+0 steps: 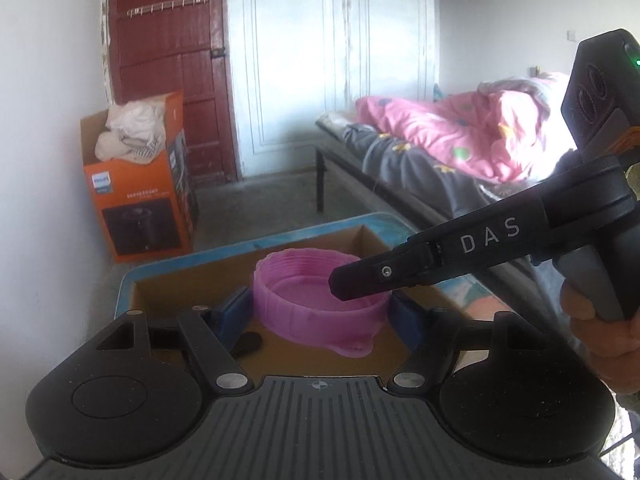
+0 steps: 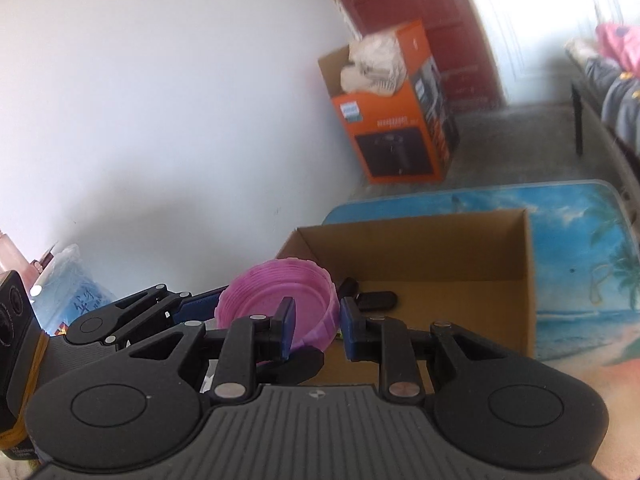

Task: Organize rigid objects
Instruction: 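Lift the pink bowl with the left gripper and carry it over the box, then lower the pink bowl into the box and open the left gripper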

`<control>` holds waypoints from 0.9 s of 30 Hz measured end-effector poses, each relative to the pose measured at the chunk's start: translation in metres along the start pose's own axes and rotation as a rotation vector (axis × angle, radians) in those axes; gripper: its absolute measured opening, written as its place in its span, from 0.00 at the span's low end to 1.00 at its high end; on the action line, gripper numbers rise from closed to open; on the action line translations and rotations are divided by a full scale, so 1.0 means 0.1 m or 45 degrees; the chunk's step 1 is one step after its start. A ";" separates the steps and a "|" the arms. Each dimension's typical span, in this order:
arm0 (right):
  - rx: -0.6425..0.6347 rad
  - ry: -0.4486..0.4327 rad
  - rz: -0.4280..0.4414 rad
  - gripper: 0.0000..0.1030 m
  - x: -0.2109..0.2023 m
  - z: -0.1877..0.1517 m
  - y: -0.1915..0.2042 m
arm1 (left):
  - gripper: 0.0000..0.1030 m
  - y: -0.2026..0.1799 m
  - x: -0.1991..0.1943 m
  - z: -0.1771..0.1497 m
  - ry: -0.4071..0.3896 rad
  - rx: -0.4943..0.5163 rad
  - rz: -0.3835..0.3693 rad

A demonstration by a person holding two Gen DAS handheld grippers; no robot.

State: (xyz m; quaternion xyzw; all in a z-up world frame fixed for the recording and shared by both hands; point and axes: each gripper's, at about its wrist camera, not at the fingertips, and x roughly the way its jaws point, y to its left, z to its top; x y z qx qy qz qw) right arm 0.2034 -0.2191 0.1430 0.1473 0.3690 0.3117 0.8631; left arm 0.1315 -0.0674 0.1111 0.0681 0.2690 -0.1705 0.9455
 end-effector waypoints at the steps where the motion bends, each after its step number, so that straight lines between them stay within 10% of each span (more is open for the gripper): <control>1: 0.029 0.042 0.010 0.25 0.13 0.06 -0.06 | 0.71 0.07 0.09 0.00 0.042 -0.014 -0.001; 14: 0.263 0.555 0.028 0.25 1.53 0.12 -0.76 | 0.71 0.81 1.19 -0.20 0.637 -0.316 -0.125; 27: 0.238 0.824 0.018 0.27 2.08 -0.04 -0.77 | 0.72 1.03 1.48 -0.40 0.948 -0.388 -0.156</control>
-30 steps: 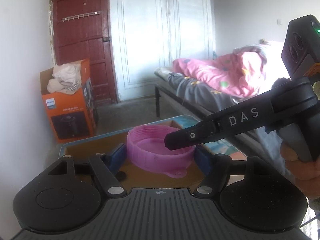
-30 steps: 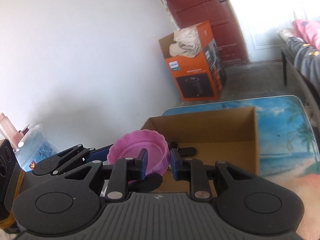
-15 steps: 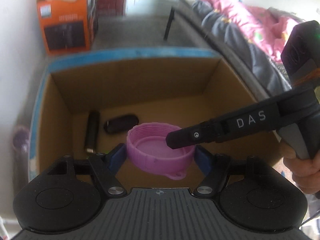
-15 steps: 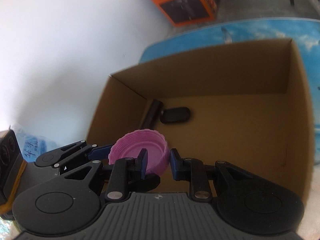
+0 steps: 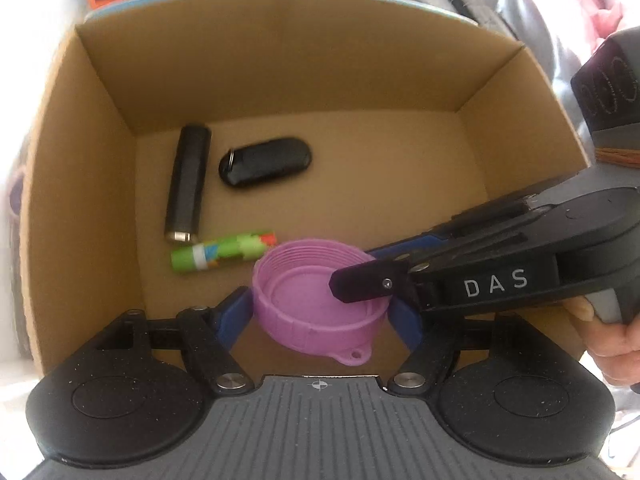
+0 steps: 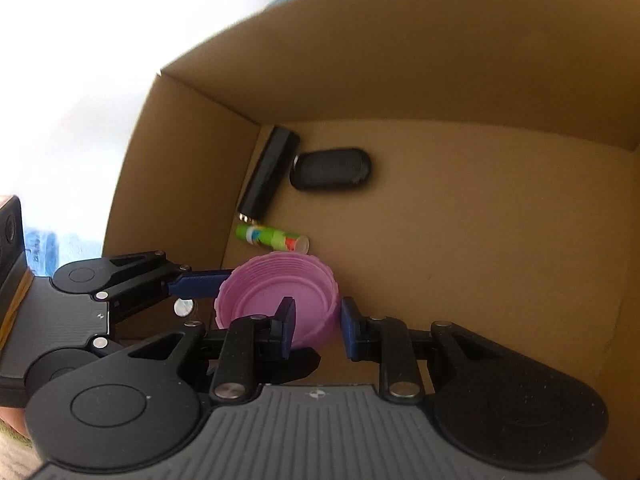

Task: Organize rigid objects
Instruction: 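Lower the pink bowl into the box and open the left gripper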

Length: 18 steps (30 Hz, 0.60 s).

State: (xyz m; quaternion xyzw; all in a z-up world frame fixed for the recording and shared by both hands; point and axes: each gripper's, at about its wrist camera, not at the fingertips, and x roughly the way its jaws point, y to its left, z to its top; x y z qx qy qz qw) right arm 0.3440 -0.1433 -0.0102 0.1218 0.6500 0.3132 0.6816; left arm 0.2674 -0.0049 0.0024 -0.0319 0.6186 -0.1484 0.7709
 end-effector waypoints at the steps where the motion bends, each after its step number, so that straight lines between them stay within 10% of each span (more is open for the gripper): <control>1: -0.011 0.010 -0.002 0.27 0.01 -0.01 0.02 | 0.72 0.00 0.01 0.01 0.009 0.000 0.001; 18: -0.020 -0.048 0.023 0.28 -0.10 -0.04 0.04 | 0.80 0.00 -0.19 -0.02 -0.031 -0.031 0.002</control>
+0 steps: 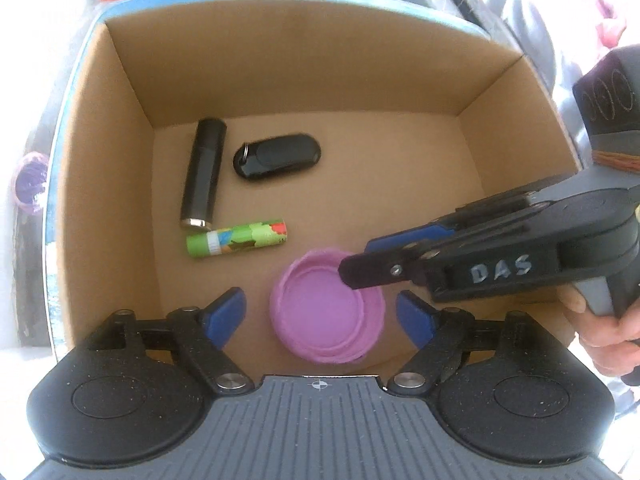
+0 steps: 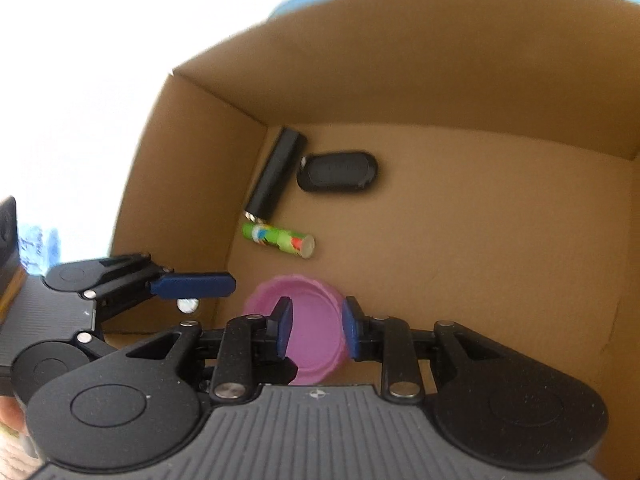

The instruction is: Organize rigid objects

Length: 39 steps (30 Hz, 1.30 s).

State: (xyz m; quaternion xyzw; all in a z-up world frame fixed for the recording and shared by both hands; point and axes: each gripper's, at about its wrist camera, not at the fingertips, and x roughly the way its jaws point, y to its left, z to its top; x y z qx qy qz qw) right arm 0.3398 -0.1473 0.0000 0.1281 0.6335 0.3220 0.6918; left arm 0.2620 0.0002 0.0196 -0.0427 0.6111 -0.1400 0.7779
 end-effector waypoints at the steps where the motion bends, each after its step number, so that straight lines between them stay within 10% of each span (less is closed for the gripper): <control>1: 0.006 -0.032 0.023 0.28 -0.07 -0.02 -0.01 | 0.80 -0.02 -0.03 -0.02 -0.022 0.005 -0.001; 9: 0.032 -0.444 0.139 0.30 -0.95 -0.59 -0.02 | 0.84 -0.23 -0.48 -0.28 -0.281 0.086 -0.087; 19: 0.065 -0.942 0.039 0.68 -1.88 -1.89 0.01 | 0.91 -0.58 -0.84 -0.80 -0.590 0.294 -0.135; 28: 0.093 -1.102 -0.214 1.00 -2.09 -2.73 0.08 | 0.92 -0.61 -0.89 -1.09 -0.640 0.187 -0.255; 39: 0.092 -1.111 -0.592 1.00 -1.90 -3.02 0.35 | 1.00 -0.60 -1.08 -1.56 -0.713 0.193 -0.200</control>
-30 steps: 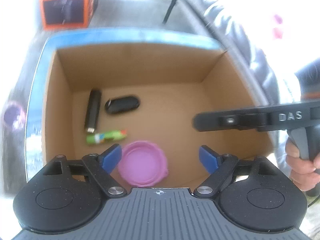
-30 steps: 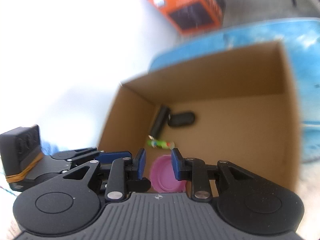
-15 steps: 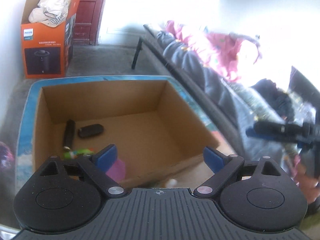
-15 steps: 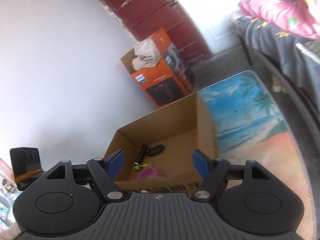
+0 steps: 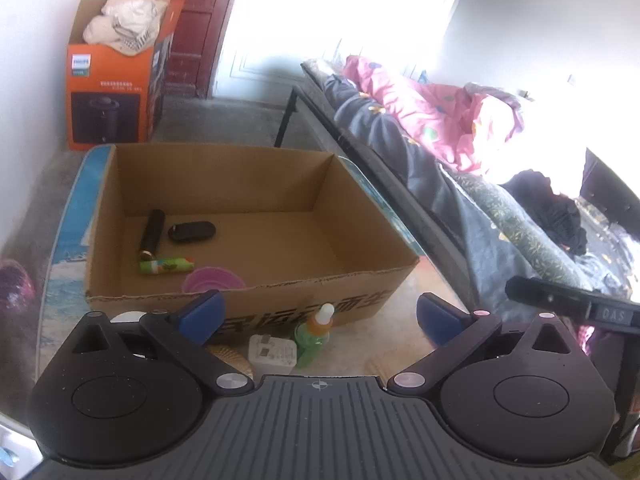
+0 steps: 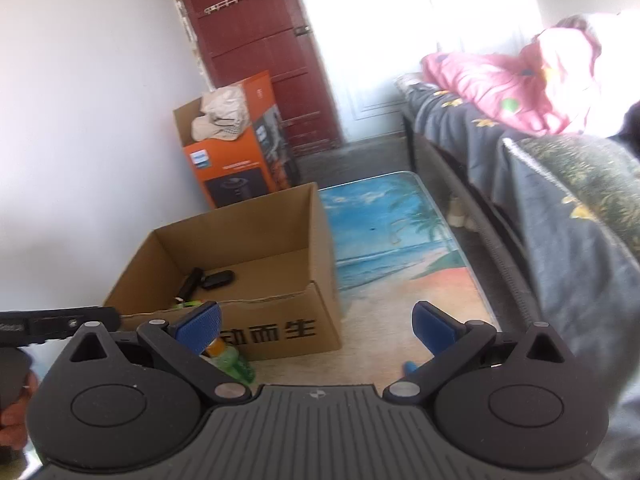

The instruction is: Organize rigid objects

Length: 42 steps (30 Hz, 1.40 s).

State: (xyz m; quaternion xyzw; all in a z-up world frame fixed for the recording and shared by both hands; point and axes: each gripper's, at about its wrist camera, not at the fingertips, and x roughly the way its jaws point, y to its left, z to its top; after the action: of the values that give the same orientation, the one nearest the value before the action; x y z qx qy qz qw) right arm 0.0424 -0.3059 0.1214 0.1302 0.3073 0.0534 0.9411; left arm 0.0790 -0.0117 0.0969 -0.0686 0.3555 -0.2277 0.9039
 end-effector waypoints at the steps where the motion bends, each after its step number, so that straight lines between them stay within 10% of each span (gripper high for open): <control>1: -0.006 -0.011 -0.030 1.00 -0.02 -0.02 0.01 | 1.00 -0.01 -0.02 -0.02 0.005 0.023 0.015; 8: -0.023 -0.063 -0.267 1.00 -0.12 -0.21 0.04 | 1.00 -0.09 -0.04 -0.17 0.100 0.131 0.103; 16: -0.215 -0.146 -0.313 1.00 -0.22 -0.24 0.29 | 1.00 -0.07 -0.23 -0.47 -0.040 0.098 0.120; 23: -0.269 -0.248 -0.062 1.00 -0.30 -0.25 0.37 | 1.00 0.04 -0.41 -0.69 -0.151 -0.033 0.063; 29: -0.239 -0.253 0.176 1.00 -0.20 -0.17 0.40 | 1.00 0.01 -0.57 -0.94 -0.255 -0.050 0.199; 42: -0.287 -0.239 0.368 1.00 -0.08 -0.27 0.73 | 1.00 0.18 -0.74 -1.23 -0.352 -0.166 0.356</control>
State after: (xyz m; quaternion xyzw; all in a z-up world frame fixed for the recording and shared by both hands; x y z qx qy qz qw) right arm 0.0186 -0.2313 0.1249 0.0713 0.1885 0.2095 0.9568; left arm -0.0449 0.0433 0.0458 -0.1077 0.2481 -0.0649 0.9605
